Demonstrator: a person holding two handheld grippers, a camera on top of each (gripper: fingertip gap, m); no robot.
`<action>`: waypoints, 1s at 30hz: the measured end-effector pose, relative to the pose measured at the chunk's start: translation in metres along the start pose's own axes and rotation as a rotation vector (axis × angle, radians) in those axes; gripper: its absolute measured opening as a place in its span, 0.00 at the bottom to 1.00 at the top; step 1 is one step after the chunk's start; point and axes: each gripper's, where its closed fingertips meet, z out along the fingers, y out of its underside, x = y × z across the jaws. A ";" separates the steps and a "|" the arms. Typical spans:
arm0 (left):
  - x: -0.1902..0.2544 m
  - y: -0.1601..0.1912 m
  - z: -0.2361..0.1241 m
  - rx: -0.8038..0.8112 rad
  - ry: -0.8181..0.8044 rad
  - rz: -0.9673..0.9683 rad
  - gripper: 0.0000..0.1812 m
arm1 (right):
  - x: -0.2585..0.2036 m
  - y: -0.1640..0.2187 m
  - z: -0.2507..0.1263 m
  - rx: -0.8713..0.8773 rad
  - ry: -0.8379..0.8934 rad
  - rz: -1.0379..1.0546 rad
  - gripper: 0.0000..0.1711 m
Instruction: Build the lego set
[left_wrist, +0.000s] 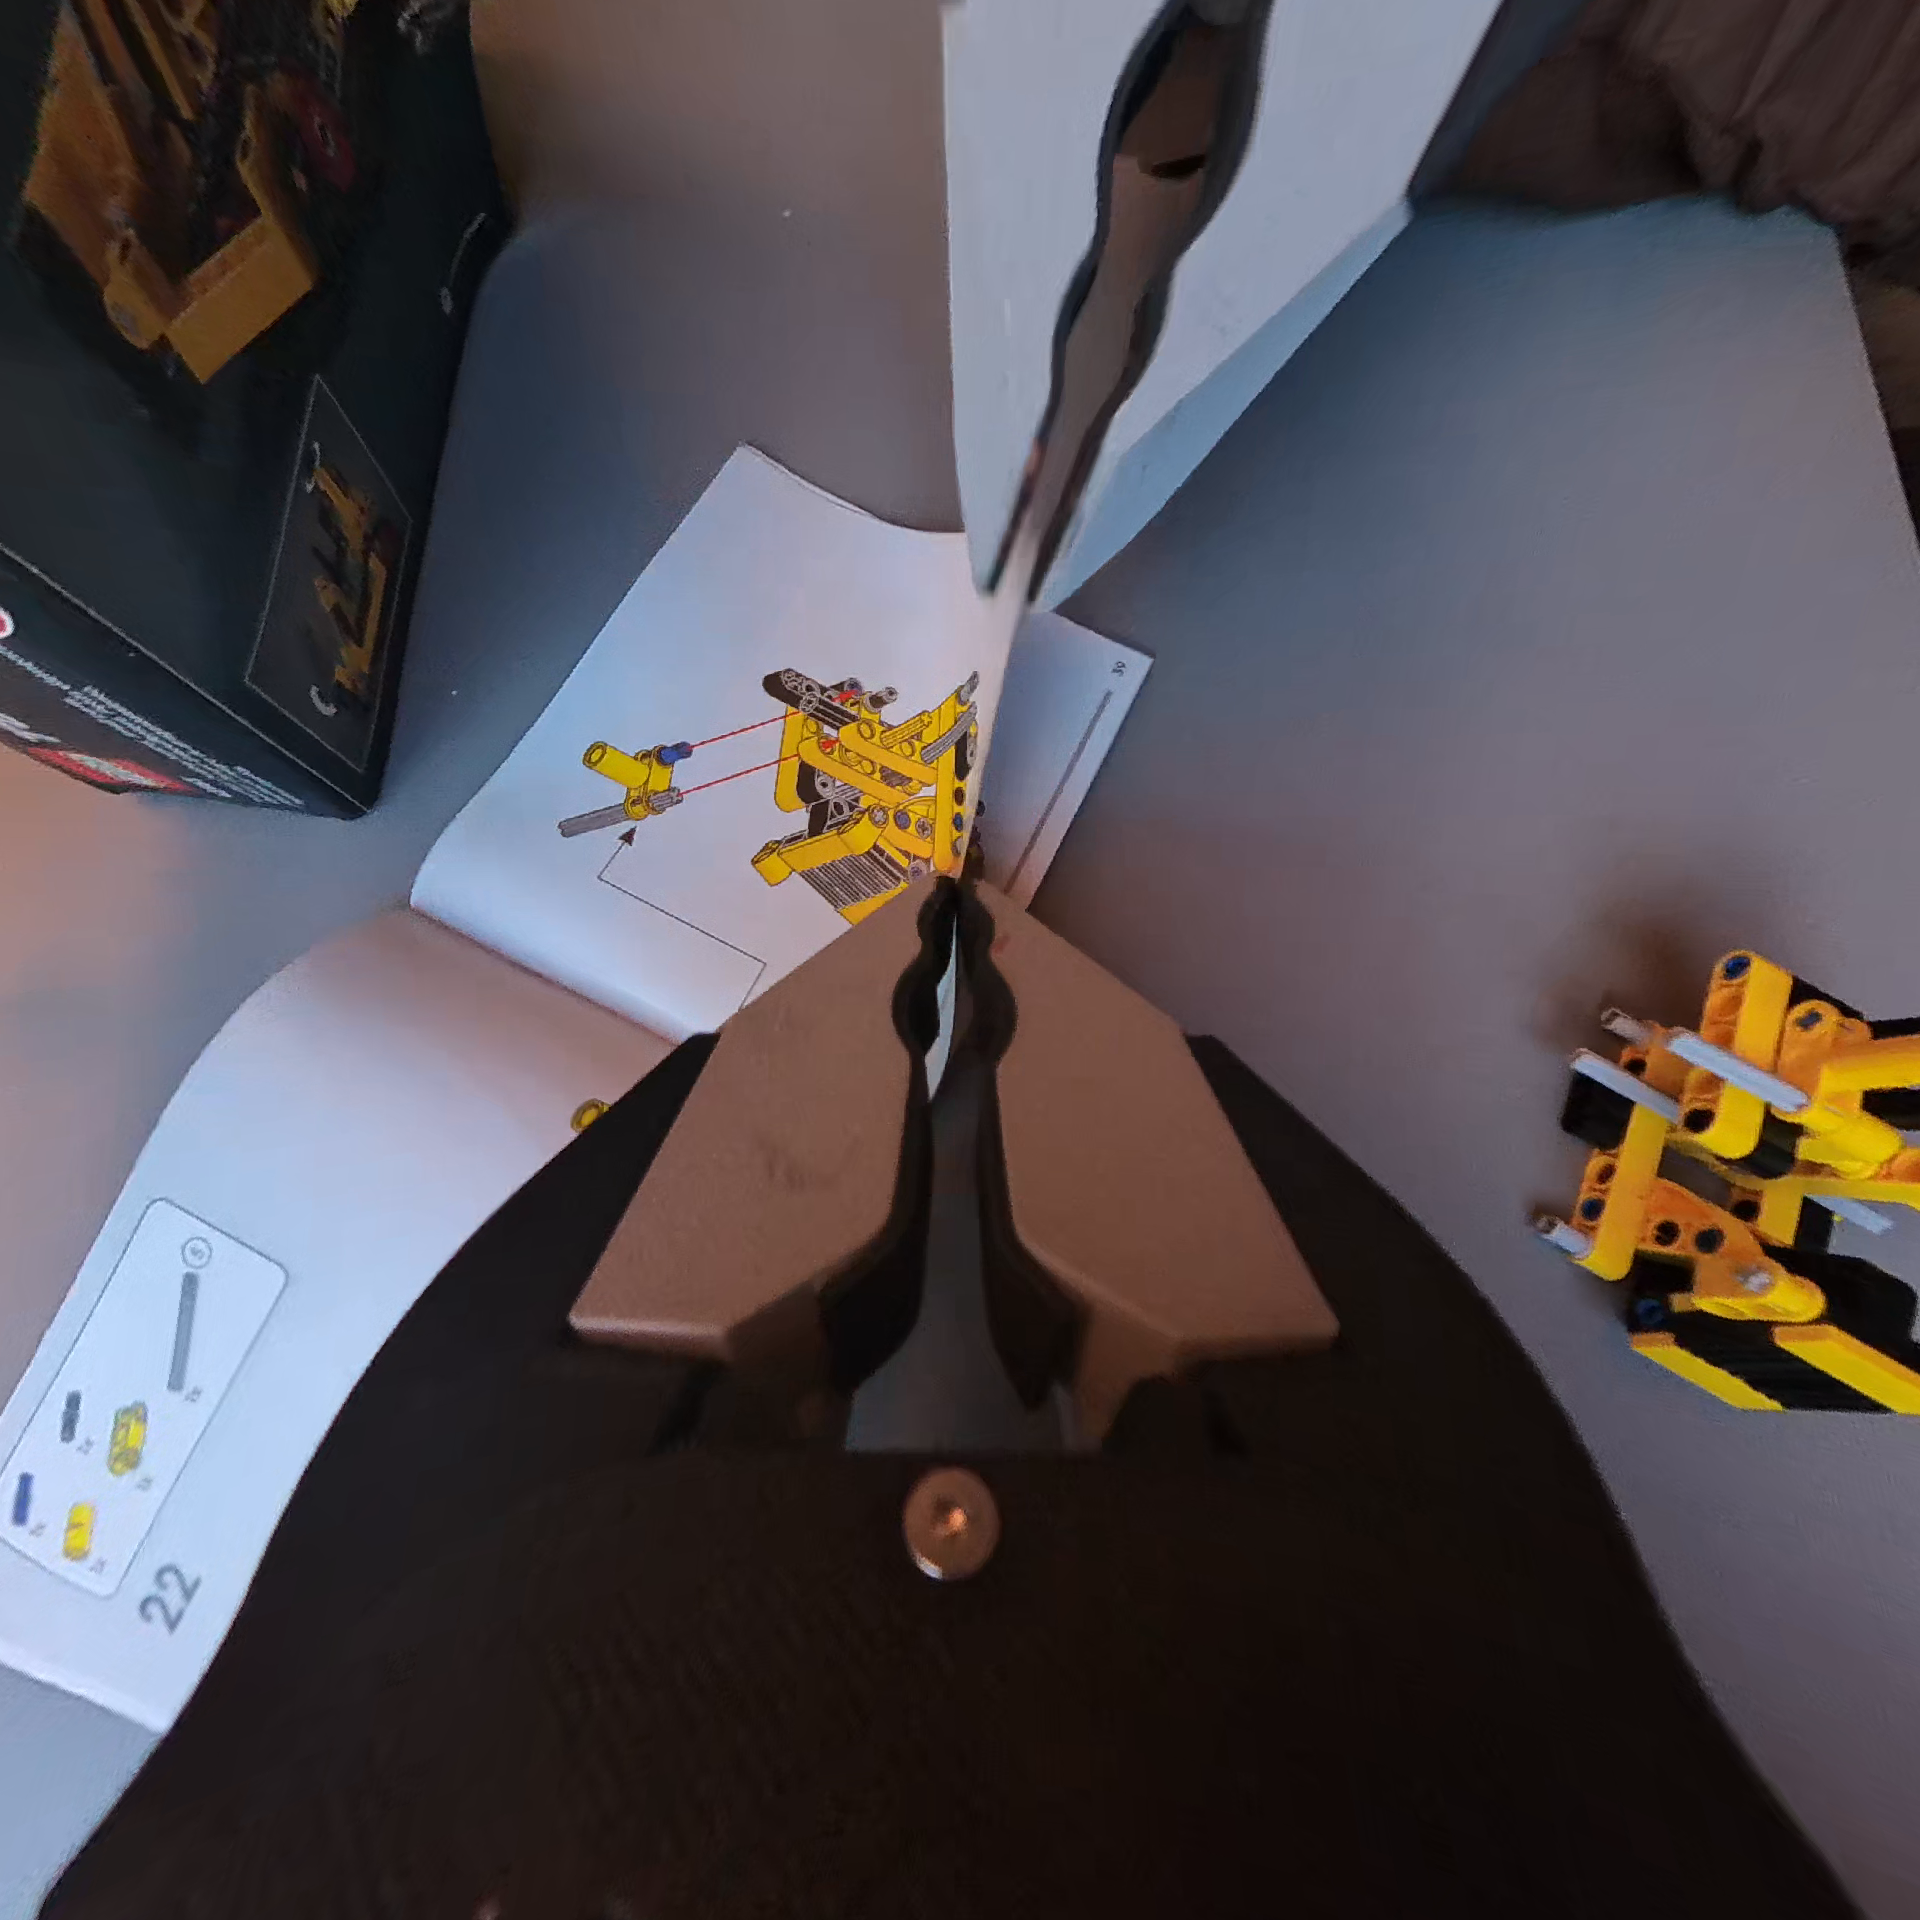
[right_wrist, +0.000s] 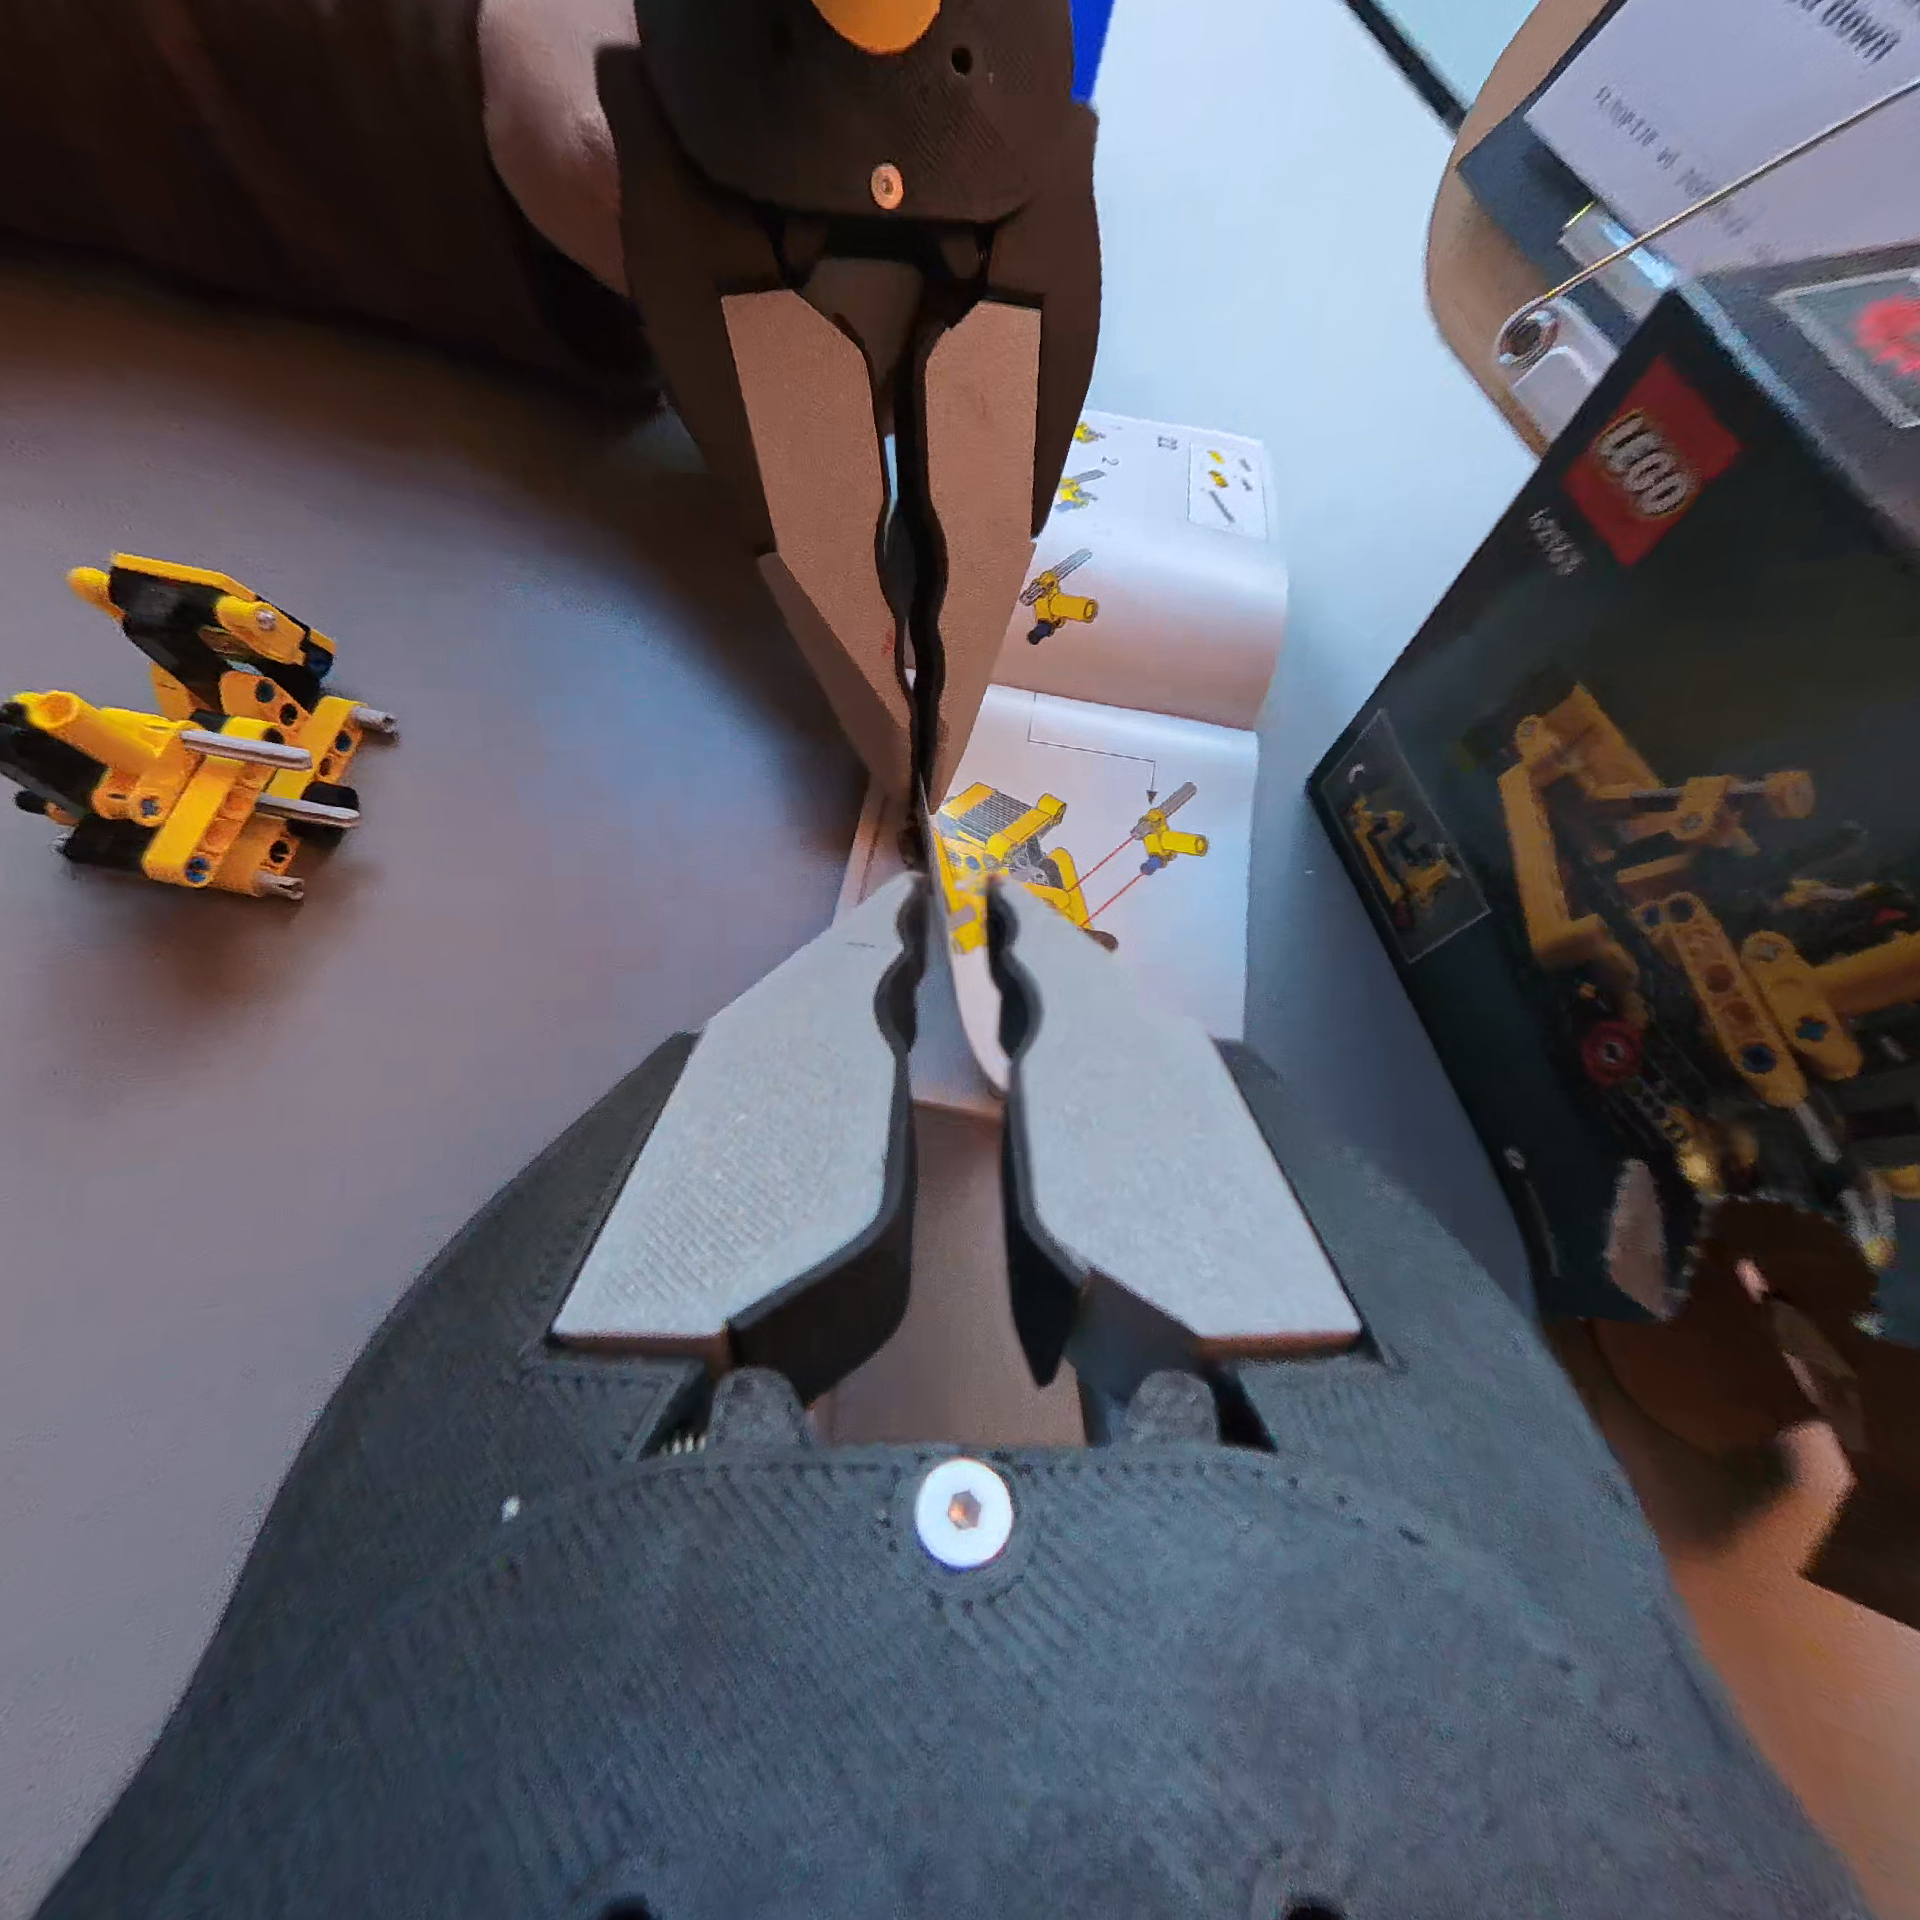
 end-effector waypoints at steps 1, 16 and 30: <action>-0.002 0.001 0.000 0.000 -0.006 -0.003 0.00 | 0.001 -0.001 -0.004 0.009 0.021 -0.012 0.10; -0.004 0.001 0.001 0.062 0.059 -0.095 0.00 | -0.006 0.007 -0.013 -0.045 0.158 -0.230 0.15; 0.000 0.002 0.002 0.055 0.097 -0.136 0.00 | -0.007 0.016 0.002 -0.165 0.251 -0.397 0.19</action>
